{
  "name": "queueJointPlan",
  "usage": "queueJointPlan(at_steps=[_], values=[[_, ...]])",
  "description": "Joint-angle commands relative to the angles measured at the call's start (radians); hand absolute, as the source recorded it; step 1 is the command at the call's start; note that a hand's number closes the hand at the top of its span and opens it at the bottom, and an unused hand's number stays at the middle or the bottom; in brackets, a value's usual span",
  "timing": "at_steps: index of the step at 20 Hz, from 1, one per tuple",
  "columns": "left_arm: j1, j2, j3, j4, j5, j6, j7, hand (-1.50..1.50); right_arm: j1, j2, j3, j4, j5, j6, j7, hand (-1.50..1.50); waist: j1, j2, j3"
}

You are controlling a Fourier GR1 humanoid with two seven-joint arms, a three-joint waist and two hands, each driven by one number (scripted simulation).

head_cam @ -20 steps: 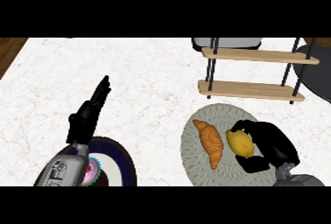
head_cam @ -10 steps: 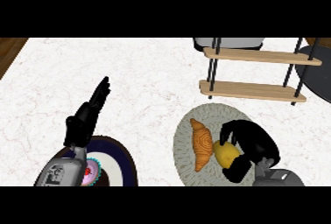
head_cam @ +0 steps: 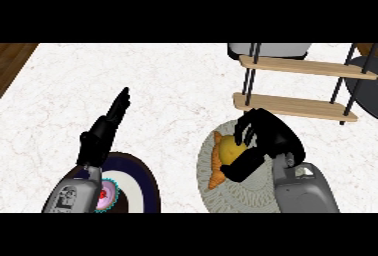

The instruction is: Pick the lemon from the placemat and place it in the tiered shelf

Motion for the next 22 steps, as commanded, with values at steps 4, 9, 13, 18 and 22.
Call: queueJointPlan(at_steps=[4,9,13,18,22], values=[[0.004,-0.009,-0.011,0.023,-0.012,0.005,-0.016,0.00,-0.389,0.015,-0.032,0.003,-0.097,-0.195,0.406,1.50,0.009,-0.007,-0.002],[-0.018,-0.020,-0.004,0.051,-0.018,0.022,-0.017,0.00,-0.653,0.015,-0.135,0.168,-0.017,-0.160,0.459,1.50,-0.015,-0.005,-0.003],[0.008,0.021,0.022,0.006,-0.001,0.001,-0.009,0.00,-0.811,-0.069,-0.218,0.285,0.034,-0.075,0.459,1.50,-0.017,-0.007,-0.001],[-0.012,-0.010,0.000,0.014,-0.015,0.018,0.007,0.00,-1.004,-0.135,-0.281,0.482,0.107,-0.093,0.412,1.50,-0.018,0.000,0.001],[-0.027,0.004,0.021,0.019,0.000,0.007,0.005,0.00,-1.110,-0.216,-0.308,0.637,0.147,-0.051,0.328,1.50,-0.021,0.004,0.001]])
